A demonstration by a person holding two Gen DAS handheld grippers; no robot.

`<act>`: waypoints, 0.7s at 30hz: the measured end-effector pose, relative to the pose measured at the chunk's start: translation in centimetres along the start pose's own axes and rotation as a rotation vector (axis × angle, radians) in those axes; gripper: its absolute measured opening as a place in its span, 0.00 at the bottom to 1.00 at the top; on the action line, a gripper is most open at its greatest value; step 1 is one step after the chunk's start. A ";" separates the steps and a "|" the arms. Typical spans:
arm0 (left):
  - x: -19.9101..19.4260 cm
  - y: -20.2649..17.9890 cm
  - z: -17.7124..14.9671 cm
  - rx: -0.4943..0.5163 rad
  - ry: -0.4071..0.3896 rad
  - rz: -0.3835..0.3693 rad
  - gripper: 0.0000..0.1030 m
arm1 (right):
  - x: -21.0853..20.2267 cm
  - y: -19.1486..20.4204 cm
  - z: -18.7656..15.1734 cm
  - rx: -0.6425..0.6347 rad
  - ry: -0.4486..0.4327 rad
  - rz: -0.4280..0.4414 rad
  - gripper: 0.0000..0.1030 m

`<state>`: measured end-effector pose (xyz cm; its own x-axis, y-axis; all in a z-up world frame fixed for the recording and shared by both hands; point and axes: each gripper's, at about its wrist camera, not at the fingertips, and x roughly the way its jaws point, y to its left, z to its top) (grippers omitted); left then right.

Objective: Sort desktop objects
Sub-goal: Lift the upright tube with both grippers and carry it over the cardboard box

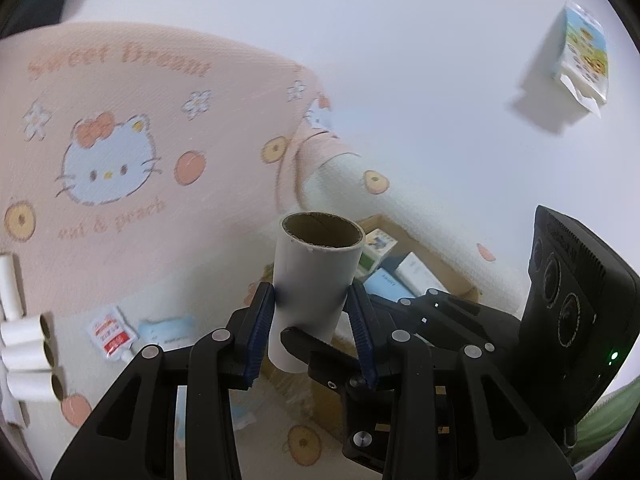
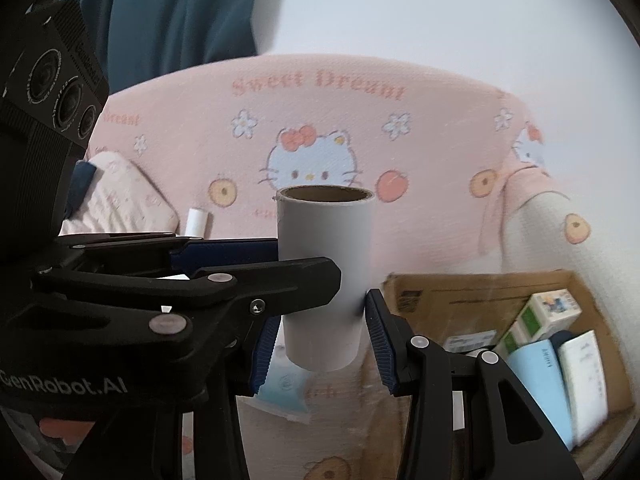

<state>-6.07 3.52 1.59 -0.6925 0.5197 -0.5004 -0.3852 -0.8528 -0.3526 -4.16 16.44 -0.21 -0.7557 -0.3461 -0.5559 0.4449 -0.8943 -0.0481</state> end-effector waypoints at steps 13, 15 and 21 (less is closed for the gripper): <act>3.6 -4.3 2.2 0.053 0.027 -0.080 0.40 | -2.4 -5.7 1.3 0.040 0.033 -0.055 0.40; 4.2 -5.2 2.5 0.071 0.040 -0.078 0.40 | -2.4 -6.5 1.1 0.051 0.046 -0.060 0.40; 6.6 -6.8 3.1 0.101 0.090 -0.075 0.40 | -2.1 -9.0 0.7 0.106 0.084 -0.054 0.40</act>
<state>-9.93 12.59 3.16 -0.6038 0.5811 -0.5457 -0.4967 -0.8096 -0.3126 -6.94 24.99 1.93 -0.7321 -0.2757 -0.6229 0.3482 -0.9374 0.0056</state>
